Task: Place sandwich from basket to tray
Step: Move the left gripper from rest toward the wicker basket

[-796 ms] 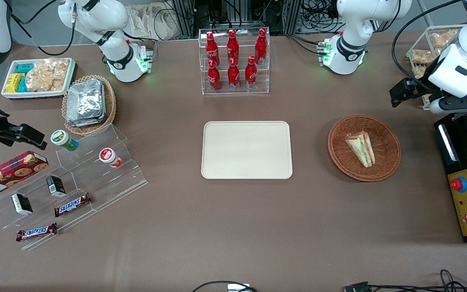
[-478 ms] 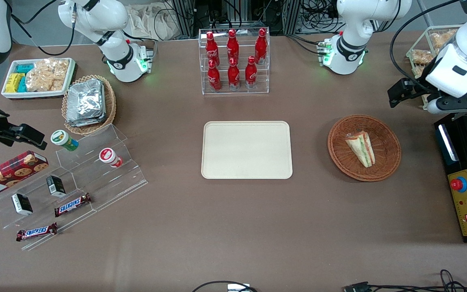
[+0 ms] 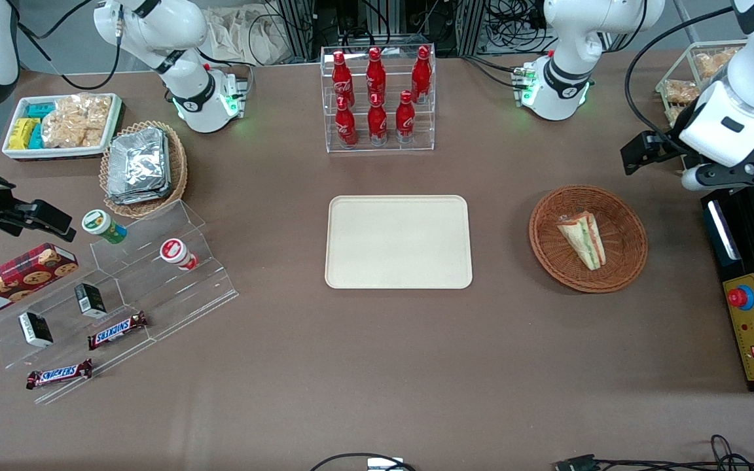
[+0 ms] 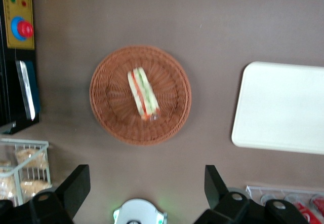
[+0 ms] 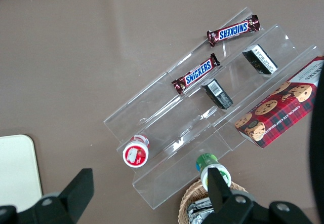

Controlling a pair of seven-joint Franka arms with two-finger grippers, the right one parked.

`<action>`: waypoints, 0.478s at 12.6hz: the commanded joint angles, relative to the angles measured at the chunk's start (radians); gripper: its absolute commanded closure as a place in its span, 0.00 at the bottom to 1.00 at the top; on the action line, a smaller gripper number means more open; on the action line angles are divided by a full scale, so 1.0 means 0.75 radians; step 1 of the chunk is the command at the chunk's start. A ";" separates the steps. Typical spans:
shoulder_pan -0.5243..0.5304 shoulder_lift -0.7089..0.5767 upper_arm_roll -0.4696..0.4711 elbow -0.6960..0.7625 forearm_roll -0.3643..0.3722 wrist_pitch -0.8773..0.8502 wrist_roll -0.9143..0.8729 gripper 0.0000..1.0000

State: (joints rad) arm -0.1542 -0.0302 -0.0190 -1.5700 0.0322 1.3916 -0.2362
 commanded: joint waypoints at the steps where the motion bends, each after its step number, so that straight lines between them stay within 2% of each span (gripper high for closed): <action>1: 0.007 -0.088 -0.011 -0.159 -0.014 0.005 -0.027 0.00; 3: 0.013 -0.227 -0.009 -0.389 -0.004 0.101 -0.089 0.00; 6: 0.022 -0.291 -0.007 -0.514 0.008 0.112 -0.335 0.00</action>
State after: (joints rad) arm -0.1489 -0.1795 -0.0208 -1.8623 0.0330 1.4448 -0.4058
